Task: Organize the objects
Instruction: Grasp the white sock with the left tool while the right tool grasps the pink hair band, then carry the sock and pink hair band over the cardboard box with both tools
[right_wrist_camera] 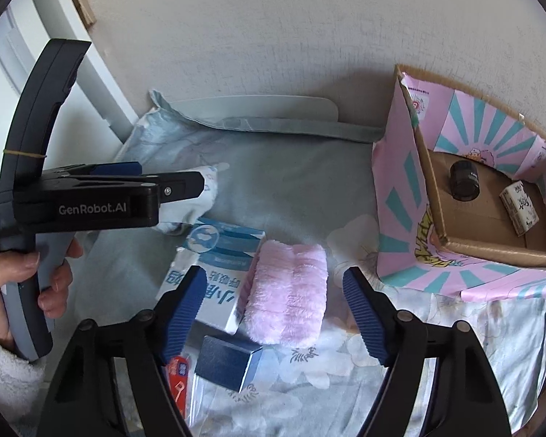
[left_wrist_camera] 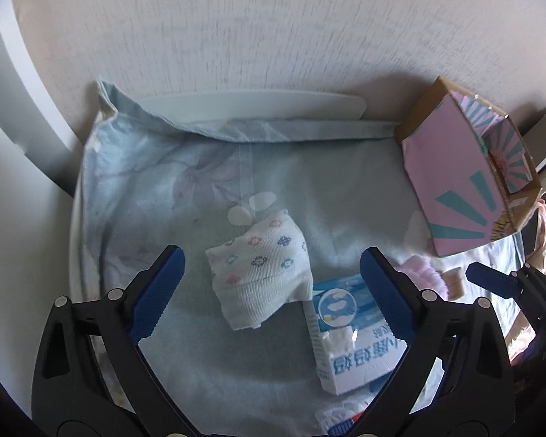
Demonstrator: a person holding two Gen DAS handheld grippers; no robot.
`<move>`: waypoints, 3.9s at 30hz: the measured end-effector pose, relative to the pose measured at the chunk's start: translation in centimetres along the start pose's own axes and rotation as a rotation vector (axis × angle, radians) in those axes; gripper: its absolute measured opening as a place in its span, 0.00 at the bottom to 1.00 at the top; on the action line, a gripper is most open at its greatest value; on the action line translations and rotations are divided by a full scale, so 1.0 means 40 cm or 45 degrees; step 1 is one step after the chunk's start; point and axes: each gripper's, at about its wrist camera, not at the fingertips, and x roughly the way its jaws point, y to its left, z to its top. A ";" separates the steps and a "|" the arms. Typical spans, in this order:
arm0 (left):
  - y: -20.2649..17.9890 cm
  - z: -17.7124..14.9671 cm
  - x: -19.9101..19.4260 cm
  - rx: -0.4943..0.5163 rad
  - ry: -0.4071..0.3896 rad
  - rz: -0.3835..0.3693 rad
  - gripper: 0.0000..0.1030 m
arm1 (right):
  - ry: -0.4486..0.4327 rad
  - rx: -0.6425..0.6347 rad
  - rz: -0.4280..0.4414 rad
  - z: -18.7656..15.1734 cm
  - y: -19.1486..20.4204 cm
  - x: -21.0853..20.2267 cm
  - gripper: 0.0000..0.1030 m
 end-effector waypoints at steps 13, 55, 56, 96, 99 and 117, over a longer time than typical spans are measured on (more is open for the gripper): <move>-0.003 -0.014 0.068 0.009 0.032 0.037 0.78 | 0.052 0.085 -0.004 -0.005 -0.032 0.079 0.59; -0.006 0.000 -0.019 -0.053 -0.053 0.055 0.57 | 0.009 0.094 0.040 0.015 -0.027 0.017 0.42; -0.010 0.004 -0.031 -0.059 -0.064 0.057 0.57 | 0.002 0.084 0.041 0.020 -0.024 0.005 0.42; -0.498 0.209 -0.282 -0.014 -0.324 -0.042 0.57 | -0.330 0.088 -0.068 0.145 -0.422 -0.438 0.42; -0.560 0.228 -0.261 0.006 -0.318 -0.057 0.57 | -0.332 0.113 -0.086 0.138 -0.485 -0.450 0.42; -0.775 0.278 -0.145 0.030 -0.269 -0.059 0.57 | -0.297 0.169 -0.100 0.122 -0.707 -0.446 0.42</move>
